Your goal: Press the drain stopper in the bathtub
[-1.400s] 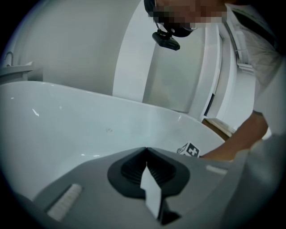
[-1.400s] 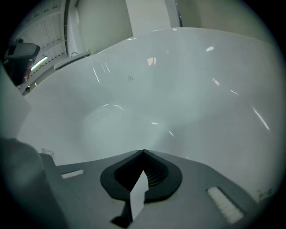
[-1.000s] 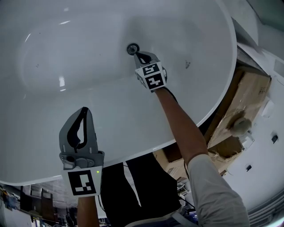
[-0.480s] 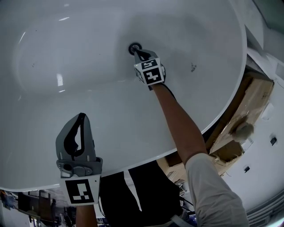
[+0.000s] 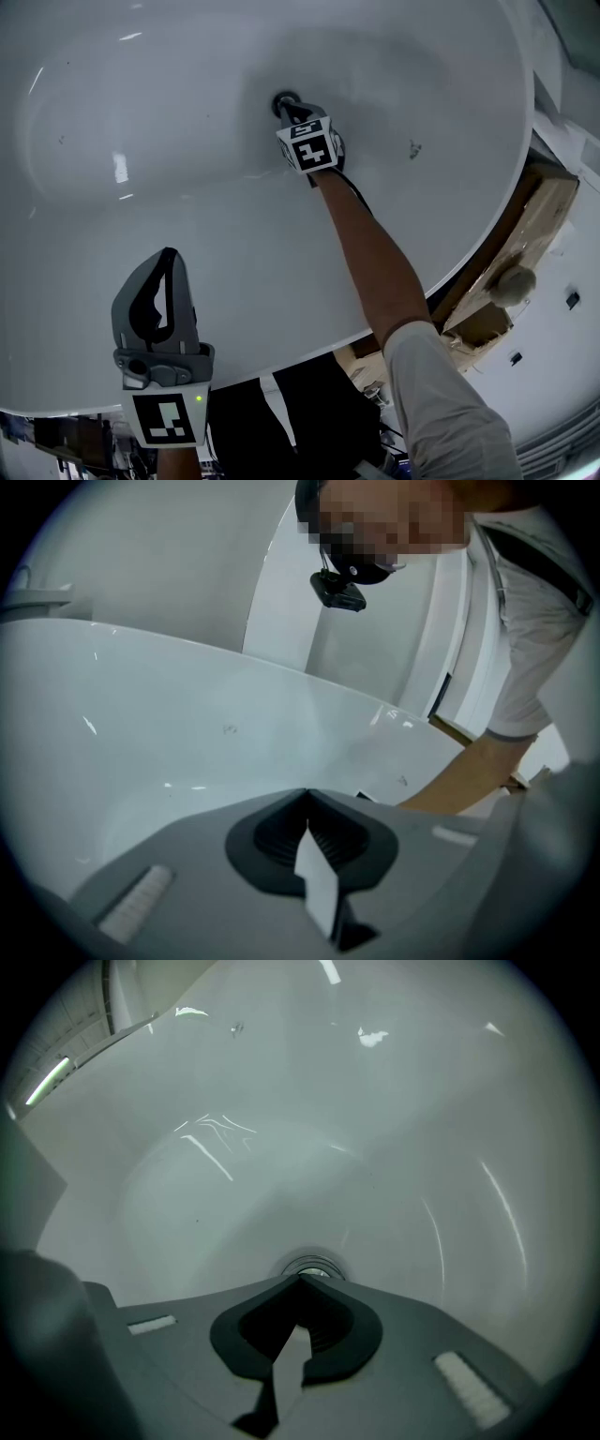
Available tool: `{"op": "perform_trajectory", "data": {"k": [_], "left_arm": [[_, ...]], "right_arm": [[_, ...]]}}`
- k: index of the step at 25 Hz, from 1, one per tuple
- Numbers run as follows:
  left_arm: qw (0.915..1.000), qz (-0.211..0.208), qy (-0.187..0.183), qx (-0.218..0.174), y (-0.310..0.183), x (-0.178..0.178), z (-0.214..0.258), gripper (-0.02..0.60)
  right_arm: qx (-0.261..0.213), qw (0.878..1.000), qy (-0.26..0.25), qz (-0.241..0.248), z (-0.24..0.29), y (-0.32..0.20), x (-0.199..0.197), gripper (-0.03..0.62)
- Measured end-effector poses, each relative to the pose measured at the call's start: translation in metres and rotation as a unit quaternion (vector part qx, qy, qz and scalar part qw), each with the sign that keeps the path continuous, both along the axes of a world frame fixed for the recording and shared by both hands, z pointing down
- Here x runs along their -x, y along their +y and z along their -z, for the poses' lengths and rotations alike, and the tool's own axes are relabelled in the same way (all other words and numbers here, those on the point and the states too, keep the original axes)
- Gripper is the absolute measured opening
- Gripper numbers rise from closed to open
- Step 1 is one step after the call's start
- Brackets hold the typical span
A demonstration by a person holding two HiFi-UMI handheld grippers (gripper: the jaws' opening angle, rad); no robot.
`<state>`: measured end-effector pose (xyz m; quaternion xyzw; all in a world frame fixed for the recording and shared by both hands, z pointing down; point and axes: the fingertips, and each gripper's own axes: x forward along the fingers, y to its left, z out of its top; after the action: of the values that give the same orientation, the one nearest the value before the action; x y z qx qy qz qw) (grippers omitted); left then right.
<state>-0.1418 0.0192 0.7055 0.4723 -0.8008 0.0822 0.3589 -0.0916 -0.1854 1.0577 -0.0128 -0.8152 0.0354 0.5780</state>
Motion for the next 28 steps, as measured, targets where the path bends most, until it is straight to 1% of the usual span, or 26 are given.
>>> {"op": "perform_trajectory", "data": {"k": [7, 17, 28], "left_arm": [[0.9999, 0.01, 0.001, -0.006, -0.002, 0.007, -0.008, 0.0], [1.0, 0.005, 0.007, -0.002, -0.005, 0.005, -0.015, 0.0], [0.9999, 0.009, 0.011, -0.004, -0.008, 0.0, -0.022, 0.0]], "right_arm": [[-0.002, 1.0, 0.002, -0.014, -0.012, -0.003, 0.0, -0.011], [0.002, 0.999, 0.012, -0.035, -0.022, -0.009, 0.0, -0.011], [0.014, 0.999, 0.016, -0.028, -0.023, -0.008, -0.001, -0.009]]}}
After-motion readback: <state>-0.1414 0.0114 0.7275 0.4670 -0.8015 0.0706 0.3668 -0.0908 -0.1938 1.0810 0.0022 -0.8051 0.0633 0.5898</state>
